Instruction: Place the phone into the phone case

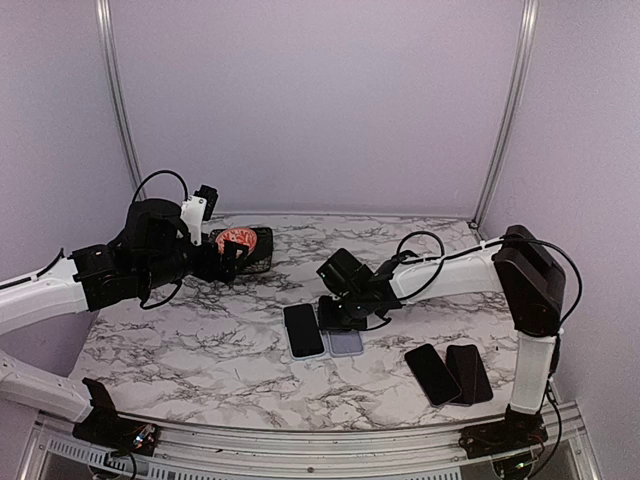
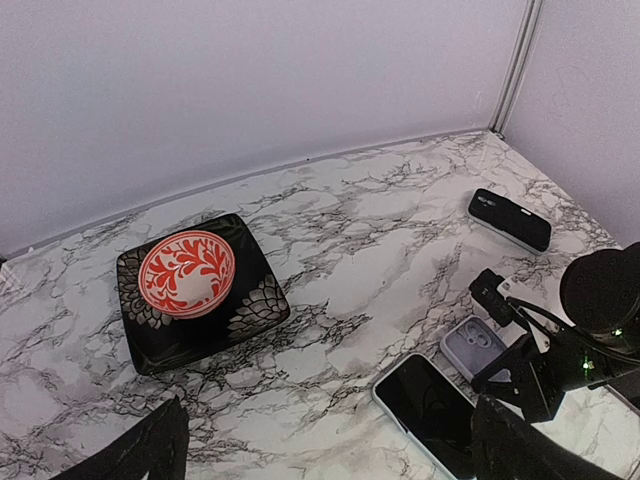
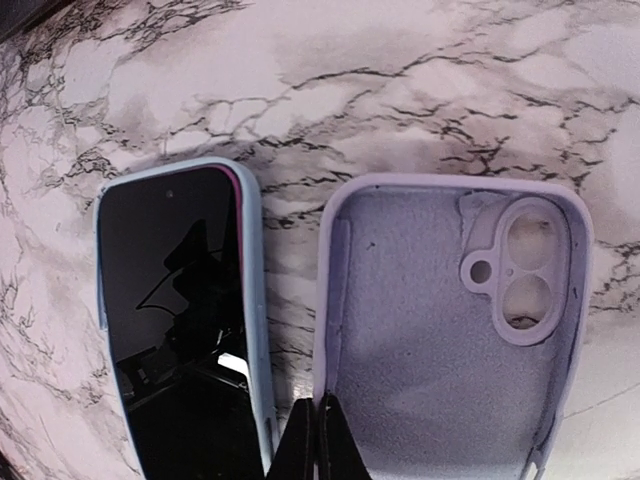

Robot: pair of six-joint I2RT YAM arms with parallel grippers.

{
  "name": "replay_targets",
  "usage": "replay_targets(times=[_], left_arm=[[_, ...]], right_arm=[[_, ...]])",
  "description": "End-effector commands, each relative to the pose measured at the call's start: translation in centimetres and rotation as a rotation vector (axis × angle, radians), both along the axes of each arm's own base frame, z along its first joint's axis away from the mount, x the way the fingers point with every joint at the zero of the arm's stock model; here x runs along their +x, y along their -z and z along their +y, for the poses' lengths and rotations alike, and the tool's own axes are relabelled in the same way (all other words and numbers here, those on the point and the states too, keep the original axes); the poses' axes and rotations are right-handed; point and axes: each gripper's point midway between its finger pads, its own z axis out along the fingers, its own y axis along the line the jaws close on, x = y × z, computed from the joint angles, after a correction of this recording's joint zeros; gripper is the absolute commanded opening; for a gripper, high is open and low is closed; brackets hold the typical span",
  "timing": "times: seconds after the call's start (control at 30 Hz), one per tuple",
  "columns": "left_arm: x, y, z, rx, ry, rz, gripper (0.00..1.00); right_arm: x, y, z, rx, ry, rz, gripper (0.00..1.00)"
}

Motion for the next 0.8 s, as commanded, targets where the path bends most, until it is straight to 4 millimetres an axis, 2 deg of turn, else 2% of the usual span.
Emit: replay_targets(times=[0.0,0.1,0.3,0.4,0.5,0.6,0.7,0.77], left_arm=[[-0.1,0.4,0.7,0.011,-0.013,0.011,0.99],[-0.1,0.4,0.7,0.013,-0.014,0.011,0.99],[-0.1,0.5,0.7,0.015,-0.015,0.012,0.99],[-0.1,0.5,0.7,0.014,-0.014,0.011,0.99],[-0.2,0.6,0.6,0.014,-0.008,0.017,0.99],[-0.2,0.5,0.5,0.010,-0.005,0.017,0.99],[-0.2,0.5,0.6,0.008,-0.005,0.015,0.99],[-0.3,0.4,0.5,0.006,-0.004,0.015,0.99]], right_arm=[[0.3,-0.9,-3.4,-0.116,0.062,-0.066,0.00],[0.7,-0.9,-4.0,-0.116,0.074,-0.072,0.00],[0.7,-0.5,-2.9,-0.117,0.012,-0.045,0.01],[0.7,-1.5,-2.6,-0.126,-0.030,-0.051,0.40],[0.7,-3.9,-3.4,-0.149,-0.082,-0.072,0.74],[0.0,-5.8,-6.1,-0.208,-0.117,-0.042,0.95],[-2.2,-5.7,-10.9,-0.305,-0.129,0.084,0.99],[-4.6,-4.7,-14.3,-0.382,-0.134,0.185,0.99]])
